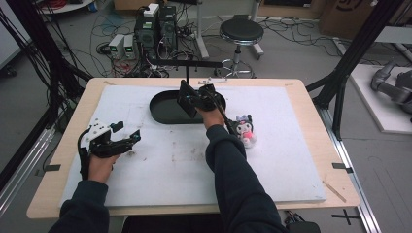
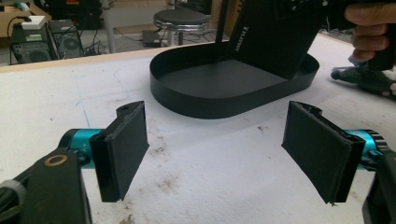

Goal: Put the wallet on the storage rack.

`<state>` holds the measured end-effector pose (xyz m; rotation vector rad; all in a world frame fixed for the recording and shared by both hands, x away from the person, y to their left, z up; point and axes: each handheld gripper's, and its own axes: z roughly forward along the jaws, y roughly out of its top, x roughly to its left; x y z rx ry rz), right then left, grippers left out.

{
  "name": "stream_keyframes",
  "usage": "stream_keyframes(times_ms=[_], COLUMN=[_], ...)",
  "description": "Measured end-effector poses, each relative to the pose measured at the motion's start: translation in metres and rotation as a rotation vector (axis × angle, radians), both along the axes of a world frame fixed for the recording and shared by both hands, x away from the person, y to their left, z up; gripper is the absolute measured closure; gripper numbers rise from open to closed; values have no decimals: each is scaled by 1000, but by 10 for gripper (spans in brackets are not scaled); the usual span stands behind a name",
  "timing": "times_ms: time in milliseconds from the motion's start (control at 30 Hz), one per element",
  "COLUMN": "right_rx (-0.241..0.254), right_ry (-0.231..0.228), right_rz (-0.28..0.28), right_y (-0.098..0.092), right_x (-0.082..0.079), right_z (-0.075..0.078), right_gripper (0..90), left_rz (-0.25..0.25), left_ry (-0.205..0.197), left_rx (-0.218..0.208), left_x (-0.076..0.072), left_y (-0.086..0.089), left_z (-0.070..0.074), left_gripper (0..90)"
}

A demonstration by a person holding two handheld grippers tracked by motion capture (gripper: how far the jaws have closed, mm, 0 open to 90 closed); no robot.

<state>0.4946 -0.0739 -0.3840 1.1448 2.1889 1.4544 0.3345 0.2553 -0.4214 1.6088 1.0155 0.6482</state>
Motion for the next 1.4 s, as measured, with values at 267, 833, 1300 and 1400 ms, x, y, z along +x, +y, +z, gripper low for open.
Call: stream_keyframes(times_ms=[267,833,1300,1400], right_rx=[11,-213,-257,-218], right_ry=[53,112,44,-2], right_rz=[-51,-287,-172,-127], right_y=[6,-18,-38,-59], right_x=[13,19,-5,-22], right_z=[-17,-24,4,11], right_gripper=[772,487,324,318], left_rz=[13,19,16,7], left_ry=[0,-2,4,5], left_rx=[-5,8,-4,-18], left_x=[0,-1,-2,-2], left_y=[3,5,6,5], left_z=[0,0,0,1], left_gripper=[219,220,220,220])
